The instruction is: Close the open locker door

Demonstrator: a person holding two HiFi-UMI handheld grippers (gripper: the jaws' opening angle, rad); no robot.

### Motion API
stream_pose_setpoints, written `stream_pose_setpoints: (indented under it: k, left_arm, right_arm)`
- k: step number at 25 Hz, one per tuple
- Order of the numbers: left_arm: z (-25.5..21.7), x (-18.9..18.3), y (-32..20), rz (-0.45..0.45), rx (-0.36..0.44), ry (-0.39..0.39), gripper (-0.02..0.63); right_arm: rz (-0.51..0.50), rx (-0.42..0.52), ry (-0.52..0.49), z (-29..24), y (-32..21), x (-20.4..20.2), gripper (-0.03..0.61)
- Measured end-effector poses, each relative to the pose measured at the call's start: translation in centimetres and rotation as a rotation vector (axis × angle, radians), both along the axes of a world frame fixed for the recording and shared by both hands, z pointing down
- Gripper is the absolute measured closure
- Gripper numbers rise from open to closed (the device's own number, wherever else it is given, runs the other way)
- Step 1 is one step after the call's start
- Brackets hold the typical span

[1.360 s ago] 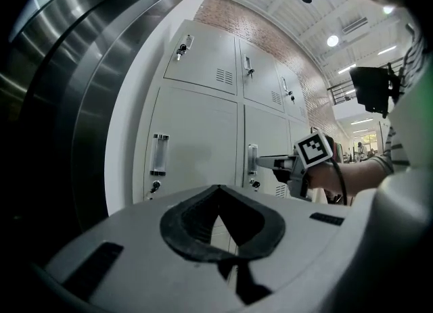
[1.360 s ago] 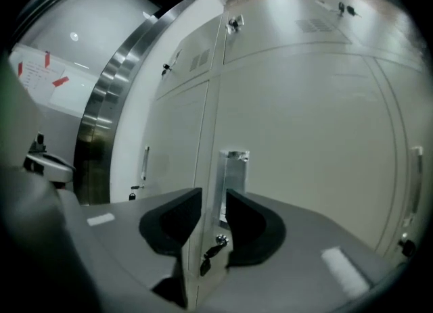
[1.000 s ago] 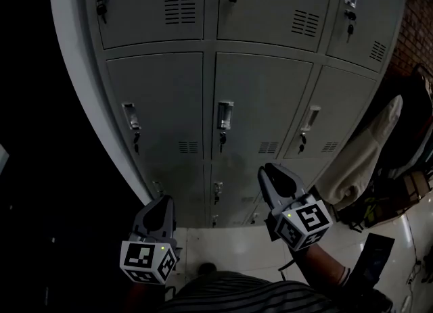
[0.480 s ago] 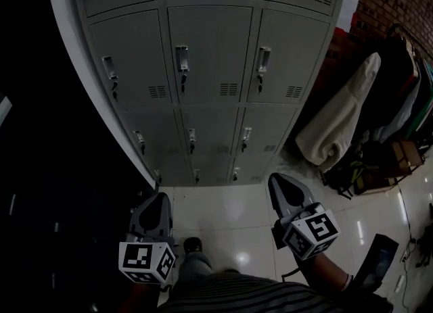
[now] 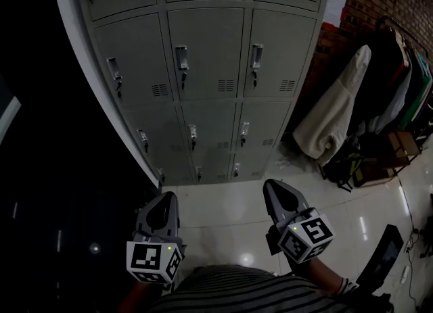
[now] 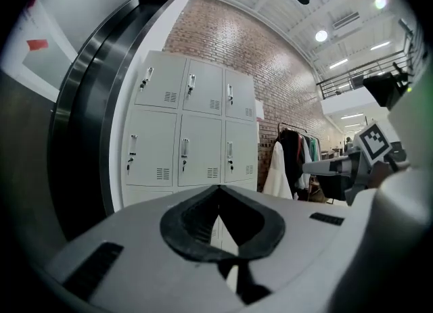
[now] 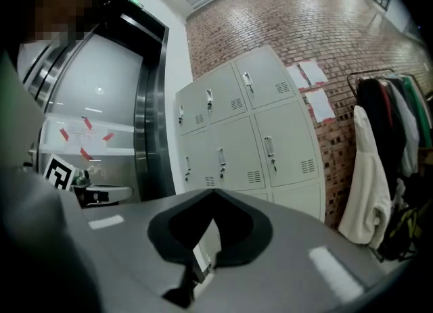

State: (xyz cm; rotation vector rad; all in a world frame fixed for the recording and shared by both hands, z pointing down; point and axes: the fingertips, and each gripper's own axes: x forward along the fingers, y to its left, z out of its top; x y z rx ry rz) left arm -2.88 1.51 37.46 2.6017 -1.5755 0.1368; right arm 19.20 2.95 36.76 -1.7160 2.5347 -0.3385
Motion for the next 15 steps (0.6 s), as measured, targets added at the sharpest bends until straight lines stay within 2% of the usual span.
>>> stream_pose_setpoints:
  k: [7,15]
  left_arm:
    - [0.4,-2.1,-0.2,0.021,-0.020,0.017,0.609]
    - [0.5,-3.0,-0.4,0.040,-0.011,0.047,0.609]
  right_arm:
    - [-0.019,0.022,0.026,-0.2,-0.1,-4.2,0.578]
    - [-0.026,0.035,0.062,-0.9,-1.1,-6.2,0.578]
